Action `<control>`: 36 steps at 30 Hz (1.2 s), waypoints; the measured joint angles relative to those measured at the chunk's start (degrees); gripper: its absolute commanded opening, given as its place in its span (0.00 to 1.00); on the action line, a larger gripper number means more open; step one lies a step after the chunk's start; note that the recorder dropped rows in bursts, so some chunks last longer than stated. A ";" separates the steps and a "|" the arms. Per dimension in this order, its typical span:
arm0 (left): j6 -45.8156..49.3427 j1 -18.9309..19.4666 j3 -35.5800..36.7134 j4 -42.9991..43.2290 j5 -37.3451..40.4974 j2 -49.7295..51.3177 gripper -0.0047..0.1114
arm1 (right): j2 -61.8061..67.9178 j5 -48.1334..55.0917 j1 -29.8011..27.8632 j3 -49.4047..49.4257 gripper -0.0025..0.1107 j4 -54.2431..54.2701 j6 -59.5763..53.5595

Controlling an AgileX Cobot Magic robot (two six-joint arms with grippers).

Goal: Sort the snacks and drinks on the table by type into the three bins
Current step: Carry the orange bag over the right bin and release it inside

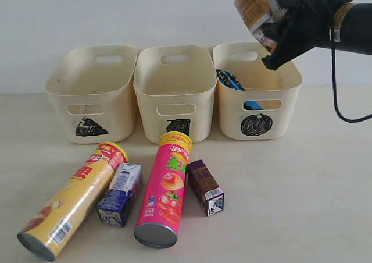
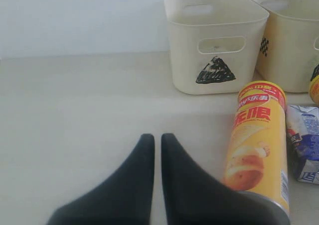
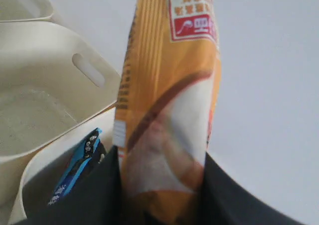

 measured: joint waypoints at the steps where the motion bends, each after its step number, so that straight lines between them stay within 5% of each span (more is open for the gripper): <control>1: 0.00 0.00 0.00 0.00 0.00 0.00 0.08 | 1.12 0.00 0.00 -0.56 0.02 1.65 0.72; 22: 0.00 0.00 0.00 0.00 0.00 0.00 0.08 | 16.06 10.14 0.00 -13.94 0.04 7.00 21.00; 32: 0.00 0.00 0.00 0.00 0.00 0.00 0.08 | 17.70 12.13 0.00 -14.67 0.66 7.23 21.73; 36: 0.00 0.00 0.00 0.00 0.00 0.00 0.08 | 17.70 11.38 0.00 -14.93 0.70 7.23 21.73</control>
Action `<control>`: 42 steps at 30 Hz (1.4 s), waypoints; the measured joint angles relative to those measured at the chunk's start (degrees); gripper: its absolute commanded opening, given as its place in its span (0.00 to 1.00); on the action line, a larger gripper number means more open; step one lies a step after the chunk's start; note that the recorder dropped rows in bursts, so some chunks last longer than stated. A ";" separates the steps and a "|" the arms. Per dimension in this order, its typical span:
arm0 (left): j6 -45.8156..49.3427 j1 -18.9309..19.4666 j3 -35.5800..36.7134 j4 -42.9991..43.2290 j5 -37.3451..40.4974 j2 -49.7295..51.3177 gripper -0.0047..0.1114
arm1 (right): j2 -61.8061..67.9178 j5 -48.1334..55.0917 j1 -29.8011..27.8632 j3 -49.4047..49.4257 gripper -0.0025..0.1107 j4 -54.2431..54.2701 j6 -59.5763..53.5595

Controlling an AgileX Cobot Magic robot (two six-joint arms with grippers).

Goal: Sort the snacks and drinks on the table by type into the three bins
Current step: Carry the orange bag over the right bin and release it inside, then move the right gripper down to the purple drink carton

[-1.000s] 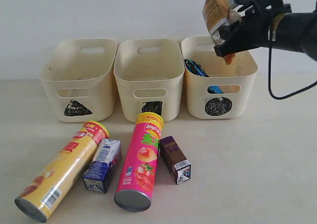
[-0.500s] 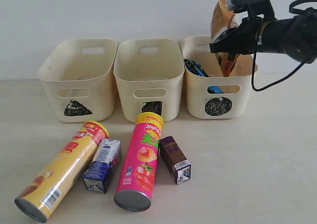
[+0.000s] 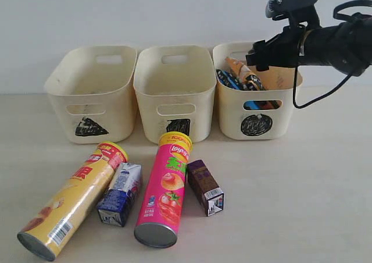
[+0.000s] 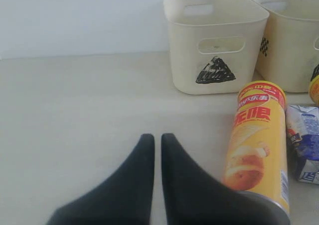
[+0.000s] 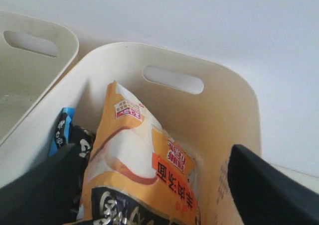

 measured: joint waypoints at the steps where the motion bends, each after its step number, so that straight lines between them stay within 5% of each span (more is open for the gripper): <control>1: 0.00 0.00 0.00 0.00 0.00 0.00 0.08 | 0.00 0.00 0.00 0.00 0.70 0.00 0.00; 10: 0.00 0.00 0.00 0.00 0.00 0.00 0.08 | -2.76 4.55 0.00 0.00 0.67 0.00 -0.24; 20: 0.00 0.00 0.00 0.00 0.00 0.00 0.08 | -10.36 23.92 0.23 0.00 0.02 0.00 -5.82; 31: 0.00 0.00 0.00 0.00 0.00 0.00 0.08 | -16.33 49.07 1.19 0.00 0.02 4.20 -23.82; 42: 0.00 0.00 0.00 0.00 0.00 0.00 0.08 | -16.86 62.74 1.19 -0.09 0.02 38.84 -54.32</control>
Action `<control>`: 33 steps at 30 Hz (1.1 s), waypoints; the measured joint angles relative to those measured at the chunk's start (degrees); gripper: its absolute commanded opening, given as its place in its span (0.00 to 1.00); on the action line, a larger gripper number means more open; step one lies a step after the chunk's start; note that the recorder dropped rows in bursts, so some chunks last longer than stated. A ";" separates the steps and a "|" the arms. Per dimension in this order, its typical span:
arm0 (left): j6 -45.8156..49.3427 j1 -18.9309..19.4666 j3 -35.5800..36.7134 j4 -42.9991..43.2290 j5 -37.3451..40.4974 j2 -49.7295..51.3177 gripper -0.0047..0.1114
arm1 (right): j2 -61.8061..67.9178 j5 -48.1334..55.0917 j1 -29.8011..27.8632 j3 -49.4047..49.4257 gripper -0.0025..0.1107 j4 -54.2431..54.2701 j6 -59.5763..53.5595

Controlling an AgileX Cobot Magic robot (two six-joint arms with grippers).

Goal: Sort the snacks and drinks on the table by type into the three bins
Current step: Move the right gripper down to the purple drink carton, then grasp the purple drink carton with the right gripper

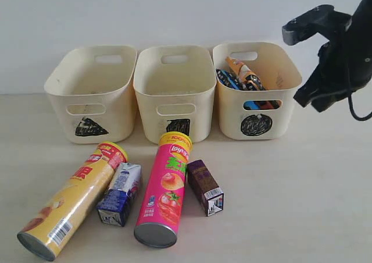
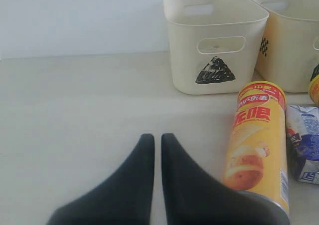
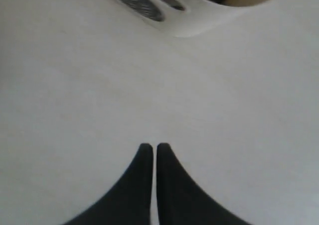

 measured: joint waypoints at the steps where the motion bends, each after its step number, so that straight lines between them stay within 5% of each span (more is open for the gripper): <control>1: 0.00 0.00 0.00 0.00 0.00 0.00 0.08 | 0.00 0.67 0.00 0.00 0.02 3.46 -1.86; 5: 0.00 0.00 0.00 0.00 0.00 0.00 0.08 | -0.23 2.40 1.04 0.78 0.02 12.19 -6.43; 17: 0.00 0.00 0.00 0.00 0.00 0.00 0.08 | -0.26 -5.58 18.04 6.42 0.03 8.24 -0.02; 22: 0.00 0.00 0.00 0.00 0.00 0.00 0.08 | -0.26 -7.87 22.80 6.42 0.29 8.01 1.55; 27: 0.00 0.00 0.00 0.00 0.00 0.00 0.08 | 1.95 -7.98 23.93 6.42 0.74 8.19 4.08; 33: 0.00 0.00 0.00 0.00 0.00 0.00 0.08 | 6.80 -8.66 23.94 6.42 0.76 8.19 5.99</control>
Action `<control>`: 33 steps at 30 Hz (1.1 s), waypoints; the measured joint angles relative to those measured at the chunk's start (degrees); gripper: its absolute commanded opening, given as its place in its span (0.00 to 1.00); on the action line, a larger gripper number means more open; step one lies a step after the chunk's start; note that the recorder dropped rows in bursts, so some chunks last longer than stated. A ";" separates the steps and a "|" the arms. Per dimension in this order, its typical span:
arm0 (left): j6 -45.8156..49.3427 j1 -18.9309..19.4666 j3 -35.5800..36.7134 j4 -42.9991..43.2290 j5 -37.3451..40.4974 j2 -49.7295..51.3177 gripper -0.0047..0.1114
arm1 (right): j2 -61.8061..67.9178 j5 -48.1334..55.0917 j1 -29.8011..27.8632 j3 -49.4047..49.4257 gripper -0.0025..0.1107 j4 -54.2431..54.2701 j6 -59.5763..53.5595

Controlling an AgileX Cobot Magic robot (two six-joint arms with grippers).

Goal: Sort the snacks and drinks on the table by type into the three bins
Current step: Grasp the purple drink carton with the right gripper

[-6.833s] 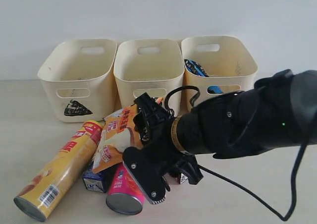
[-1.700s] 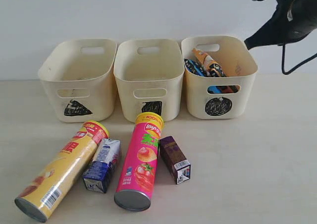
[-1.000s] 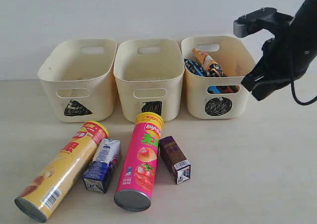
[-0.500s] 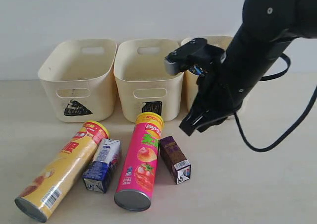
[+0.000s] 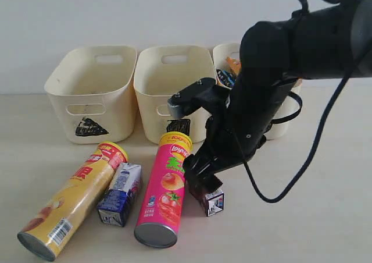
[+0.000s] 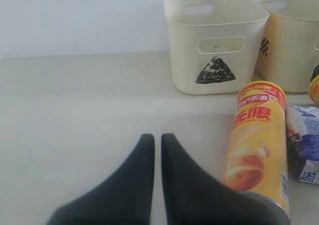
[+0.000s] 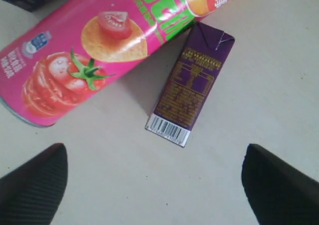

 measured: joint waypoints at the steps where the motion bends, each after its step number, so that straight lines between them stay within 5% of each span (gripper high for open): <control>1: 0.00 0.00 0.00 0.00 0.00 0.00 0.08 | 0.64 -0.51 0.00 0.00 0.76 -0.12 0.50; 19: 0.00 0.00 0.00 0.00 0.00 0.00 0.08 | 9.82 -9.88 0.00 0.26 0.74 -2.03 1.54; 25: 0.00 0.00 0.00 0.00 0.00 0.00 0.08 | 10.92 -10.58 0.00 0.26 0.54 -2.87 1.54; 31: 0.00 0.00 0.00 0.00 0.00 0.00 0.08 | 10.92 -10.94 0.00 0.26 0.05 -3.71 1.80; 33: 0.00 0.00 0.00 0.00 0.00 0.00 0.08 | 10.92 -10.69 0.00 0.26 0.02 -4.14 1.80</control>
